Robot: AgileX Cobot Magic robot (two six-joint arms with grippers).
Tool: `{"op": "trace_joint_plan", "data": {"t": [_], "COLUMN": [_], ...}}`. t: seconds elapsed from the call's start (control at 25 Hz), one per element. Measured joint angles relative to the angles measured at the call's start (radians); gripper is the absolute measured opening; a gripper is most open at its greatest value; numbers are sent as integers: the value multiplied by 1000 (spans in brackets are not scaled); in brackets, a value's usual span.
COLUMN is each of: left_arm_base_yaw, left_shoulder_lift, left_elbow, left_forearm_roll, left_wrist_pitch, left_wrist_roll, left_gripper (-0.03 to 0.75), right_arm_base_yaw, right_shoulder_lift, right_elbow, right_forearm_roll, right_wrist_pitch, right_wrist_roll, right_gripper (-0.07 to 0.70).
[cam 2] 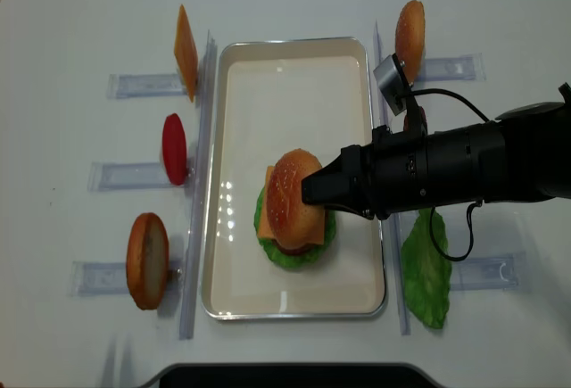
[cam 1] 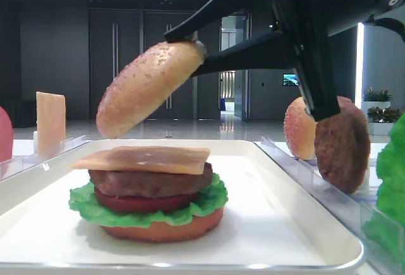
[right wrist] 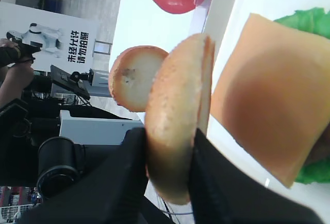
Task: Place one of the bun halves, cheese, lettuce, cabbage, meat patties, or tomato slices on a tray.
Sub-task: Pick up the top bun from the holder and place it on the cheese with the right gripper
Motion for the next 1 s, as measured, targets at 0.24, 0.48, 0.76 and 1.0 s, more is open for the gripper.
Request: {"op": "trace_joint_plan", "data": {"t": [0.24,0.48,0.76,1.0], "left_arm_base_yaw": [0,0,0,0], "left_shoulder_lift": [0,0,0,0], "left_elbow": [0,0,0,0], "left_forearm_roll": [0,0,0,0], "left_wrist_pitch": [0,0,0,0], "left_wrist_roll": [0,0,0,0], "left_gripper": [158,158,158,158], "right_arm_base_yaw": [11,39,39,39], "right_shoulder_lift": [0,0,0,0], "right_elbow": [-14,-35,-35,-35], "right_forearm_roll": [0,1,1,1], "right_wrist_pitch": [0,-12,-34,-52], "right_wrist_roll": [-2,-9,-12,-12], "right_gripper": [182,182,182,182]}}
